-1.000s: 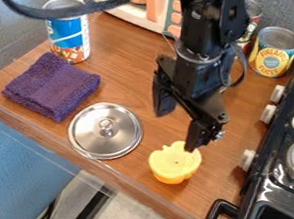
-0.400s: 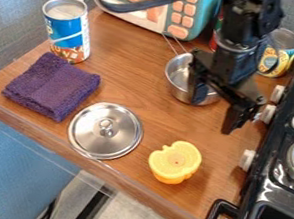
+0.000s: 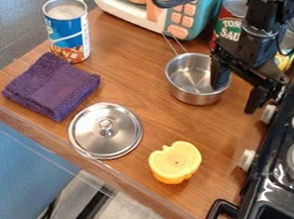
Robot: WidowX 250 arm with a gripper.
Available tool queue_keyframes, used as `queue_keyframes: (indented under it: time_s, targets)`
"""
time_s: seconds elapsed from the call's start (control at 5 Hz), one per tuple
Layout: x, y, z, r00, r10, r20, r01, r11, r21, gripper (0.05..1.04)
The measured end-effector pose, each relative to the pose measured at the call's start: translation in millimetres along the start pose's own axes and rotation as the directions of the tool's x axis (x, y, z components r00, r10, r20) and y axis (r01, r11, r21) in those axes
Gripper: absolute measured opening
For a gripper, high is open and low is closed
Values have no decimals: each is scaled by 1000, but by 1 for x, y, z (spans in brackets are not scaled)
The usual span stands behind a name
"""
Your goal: Put the silver pot on top of the purple cloth
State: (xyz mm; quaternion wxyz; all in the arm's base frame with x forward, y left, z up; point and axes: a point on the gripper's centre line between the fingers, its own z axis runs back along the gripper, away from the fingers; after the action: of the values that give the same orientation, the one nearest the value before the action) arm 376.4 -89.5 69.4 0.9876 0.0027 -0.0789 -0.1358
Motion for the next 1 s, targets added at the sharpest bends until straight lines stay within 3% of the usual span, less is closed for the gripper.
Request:
queue_keyframes:
  time_s: [0.4, 0.6, 1.0]
  targets:
    - [9, 28, -19, 997, 68, -46, -67, 997, 30, 997]
    - [6, 35, -26, 995, 82, -63, -79, 996, 35, 943]
    - [2, 35, -35, 994, 75, -85, -72, 997, 42, 338]
